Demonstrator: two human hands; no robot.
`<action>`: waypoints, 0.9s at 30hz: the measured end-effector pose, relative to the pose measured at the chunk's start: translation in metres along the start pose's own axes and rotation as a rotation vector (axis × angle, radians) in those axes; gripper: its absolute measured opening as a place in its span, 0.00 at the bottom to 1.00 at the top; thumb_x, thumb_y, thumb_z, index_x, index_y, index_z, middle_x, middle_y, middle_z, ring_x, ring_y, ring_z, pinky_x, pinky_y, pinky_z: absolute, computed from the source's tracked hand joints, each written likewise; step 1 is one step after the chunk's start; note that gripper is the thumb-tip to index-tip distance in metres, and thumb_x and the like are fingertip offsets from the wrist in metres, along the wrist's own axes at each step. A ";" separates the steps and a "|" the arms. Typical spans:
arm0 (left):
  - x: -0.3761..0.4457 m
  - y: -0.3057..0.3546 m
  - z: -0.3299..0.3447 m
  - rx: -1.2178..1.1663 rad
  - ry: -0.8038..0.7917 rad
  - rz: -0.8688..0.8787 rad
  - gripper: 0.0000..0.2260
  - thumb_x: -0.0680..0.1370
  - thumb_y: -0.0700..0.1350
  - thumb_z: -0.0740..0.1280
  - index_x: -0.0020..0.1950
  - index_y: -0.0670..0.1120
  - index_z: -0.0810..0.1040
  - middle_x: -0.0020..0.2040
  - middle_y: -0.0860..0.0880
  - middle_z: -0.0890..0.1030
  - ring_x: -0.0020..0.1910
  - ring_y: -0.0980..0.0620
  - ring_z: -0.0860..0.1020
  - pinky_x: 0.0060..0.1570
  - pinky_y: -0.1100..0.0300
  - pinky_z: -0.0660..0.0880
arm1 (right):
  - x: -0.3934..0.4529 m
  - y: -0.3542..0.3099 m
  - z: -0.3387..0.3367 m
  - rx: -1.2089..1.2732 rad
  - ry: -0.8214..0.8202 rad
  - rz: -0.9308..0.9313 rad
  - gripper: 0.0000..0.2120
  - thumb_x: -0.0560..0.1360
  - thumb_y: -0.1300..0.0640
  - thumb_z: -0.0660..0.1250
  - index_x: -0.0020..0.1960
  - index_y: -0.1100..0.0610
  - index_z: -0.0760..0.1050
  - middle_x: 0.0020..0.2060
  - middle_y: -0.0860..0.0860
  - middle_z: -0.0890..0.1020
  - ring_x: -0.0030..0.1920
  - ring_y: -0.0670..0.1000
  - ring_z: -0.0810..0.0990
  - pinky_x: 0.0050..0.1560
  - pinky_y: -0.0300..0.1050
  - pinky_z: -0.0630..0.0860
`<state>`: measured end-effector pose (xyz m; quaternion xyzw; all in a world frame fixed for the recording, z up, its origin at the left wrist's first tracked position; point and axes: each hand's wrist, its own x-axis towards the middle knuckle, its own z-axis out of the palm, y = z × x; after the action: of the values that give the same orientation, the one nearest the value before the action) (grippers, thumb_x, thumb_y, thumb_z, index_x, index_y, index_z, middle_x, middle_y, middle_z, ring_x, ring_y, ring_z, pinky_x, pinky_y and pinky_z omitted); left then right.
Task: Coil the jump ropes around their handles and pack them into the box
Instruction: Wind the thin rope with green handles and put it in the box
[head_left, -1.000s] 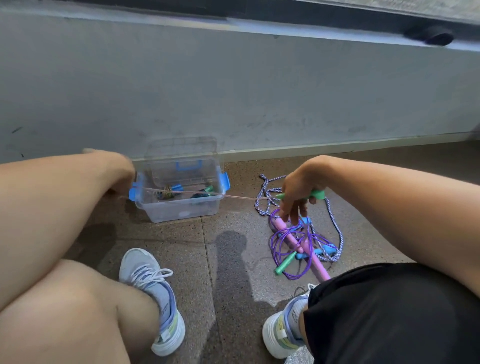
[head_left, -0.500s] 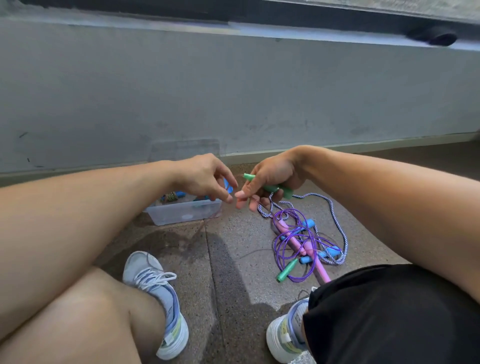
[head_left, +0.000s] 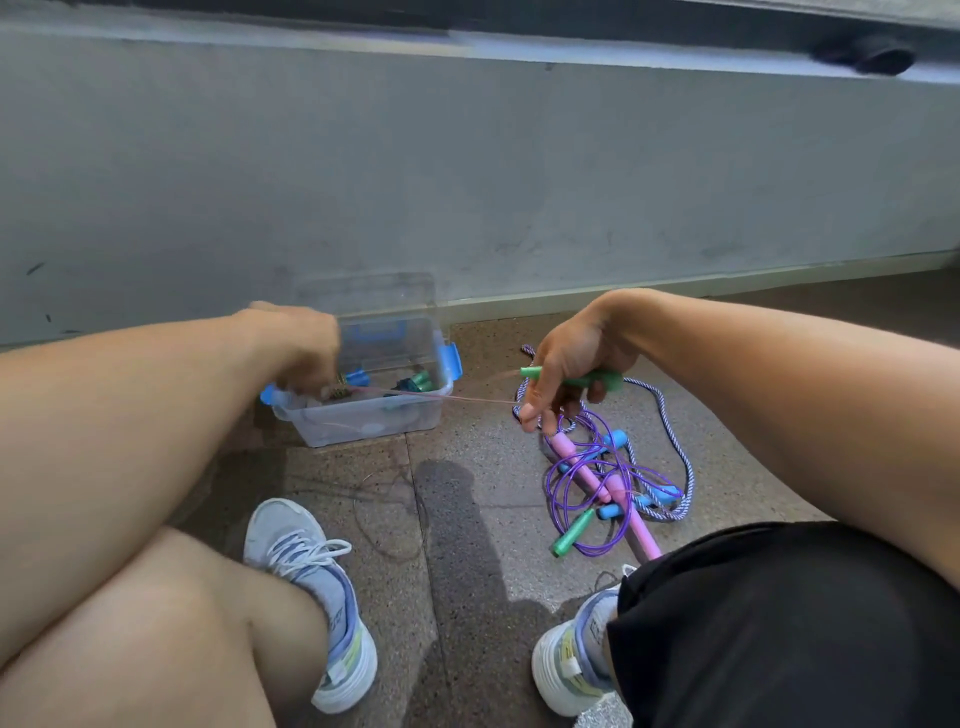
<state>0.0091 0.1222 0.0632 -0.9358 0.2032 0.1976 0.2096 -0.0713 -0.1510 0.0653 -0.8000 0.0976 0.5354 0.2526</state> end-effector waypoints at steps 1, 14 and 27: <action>-0.002 -0.010 0.003 0.064 -0.045 -0.075 0.09 0.73 0.48 0.71 0.52 0.49 0.80 0.48 0.55 0.81 0.49 0.51 0.79 0.43 0.59 0.72 | -0.001 0.006 -0.001 -0.028 0.004 0.043 0.05 0.77 0.52 0.70 0.47 0.52 0.82 0.38 0.47 0.85 0.31 0.43 0.75 0.23 0.33 0.61; -0.005 0.031 -0.008 -0.654 -0.012 0.472 0.14 0.70 0.51 0.79 0.54 0.59 0.84 0.45 0.62 0.84 0.48 0.62 0.81 0.48 0.65 0.74 | -0.003 -0.019 0.002 0.119 0.051 -0.151 0.08 0.79 0.49 0.66 0.52 0.52 0.81 0.39 0.47 0.85 0.29 0.42 0.72 0.24 0.34 0.59; 0.000 0.029 -0.005 -0.305 0.028 0.350 0.07 0.76 0.50 0.72 0.46 0.48 0.85 0.41 0.53 0.83 0.41 0.55 0.79 0.37 0.61 0.74 | -0.002 -0.018 0.003 0.119 0.005 -0.125 0.07 0.79 0.52 0.66 0.51 0.54 0.80 0.40 0.48 0.86 0.27 0.42 0.72 0.22 0.33 0.59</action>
<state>-0.0030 0.0955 0.0586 -0.9098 0.3329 0.2464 0.0253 -0.0675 -0.1343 0.0719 -0.7894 0.0797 0.5100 0.3323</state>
